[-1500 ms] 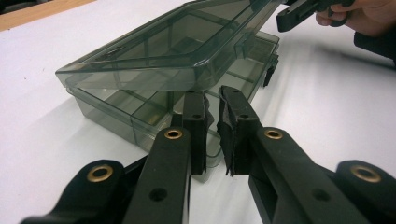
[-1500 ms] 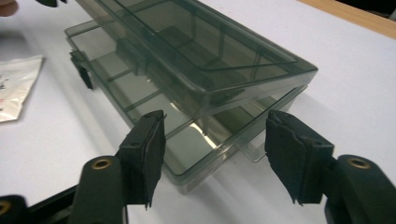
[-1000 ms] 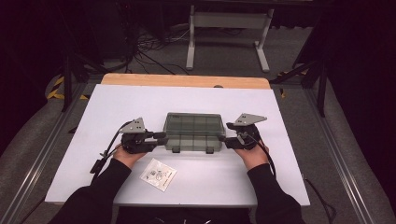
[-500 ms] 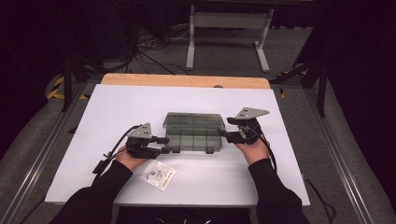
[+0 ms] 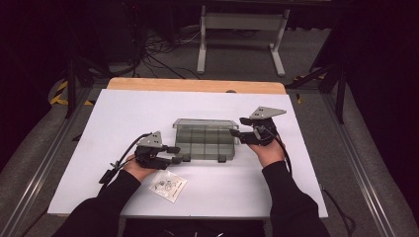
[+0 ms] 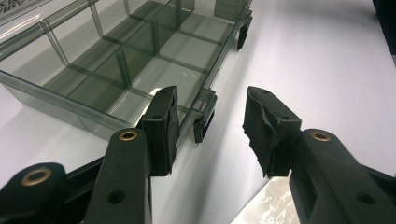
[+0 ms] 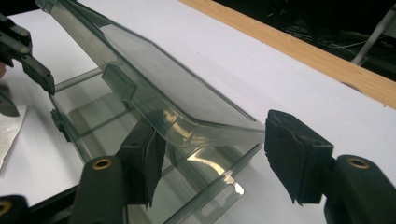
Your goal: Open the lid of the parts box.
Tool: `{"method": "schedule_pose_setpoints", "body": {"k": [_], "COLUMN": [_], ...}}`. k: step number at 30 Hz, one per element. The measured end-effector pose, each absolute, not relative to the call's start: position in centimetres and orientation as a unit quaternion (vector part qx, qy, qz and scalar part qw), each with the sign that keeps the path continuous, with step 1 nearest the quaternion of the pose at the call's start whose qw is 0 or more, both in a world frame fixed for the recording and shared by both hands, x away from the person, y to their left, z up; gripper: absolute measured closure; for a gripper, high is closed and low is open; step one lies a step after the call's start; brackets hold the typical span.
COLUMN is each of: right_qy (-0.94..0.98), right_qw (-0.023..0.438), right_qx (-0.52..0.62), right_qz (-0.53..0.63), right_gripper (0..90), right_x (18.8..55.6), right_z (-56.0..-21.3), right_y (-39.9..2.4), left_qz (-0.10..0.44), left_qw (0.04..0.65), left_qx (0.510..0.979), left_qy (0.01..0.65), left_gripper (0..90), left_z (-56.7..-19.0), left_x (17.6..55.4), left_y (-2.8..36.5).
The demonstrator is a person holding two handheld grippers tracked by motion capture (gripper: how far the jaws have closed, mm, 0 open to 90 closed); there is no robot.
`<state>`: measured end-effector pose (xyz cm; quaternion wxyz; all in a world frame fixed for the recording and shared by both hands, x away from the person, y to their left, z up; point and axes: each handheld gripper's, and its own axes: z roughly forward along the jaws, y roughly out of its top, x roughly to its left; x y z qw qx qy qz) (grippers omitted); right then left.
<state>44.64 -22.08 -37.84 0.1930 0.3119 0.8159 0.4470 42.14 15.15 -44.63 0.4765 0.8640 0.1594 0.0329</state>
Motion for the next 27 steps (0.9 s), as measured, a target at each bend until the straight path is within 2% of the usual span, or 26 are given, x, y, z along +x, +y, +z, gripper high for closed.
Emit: {"method": "schedule_pose_setpoints", "body": {"k": [17,27], "right_qy": [0.805,0.8], "right_qw": [0.192,0.191], "right_qx": [0.323,0.332], "right_qz": [0.46,0.461], "right_gripper": [43.9,50.7], "right_x": [47.4,49.1], "right_z": [-37.2,-37.5], "right_y": [-21.4,-21.0], "left_qz": [0.034,0.035], "left_qw": [0.476,0.475], "left_qx": [0.865,0.866], "left_qy": [0.156,0.154], "left_gripper": [54.3,53.9], "left_z": [-44.7,-44.7], "left_x": [42.1,42.1], "left_y": [15.1,15.0]}}
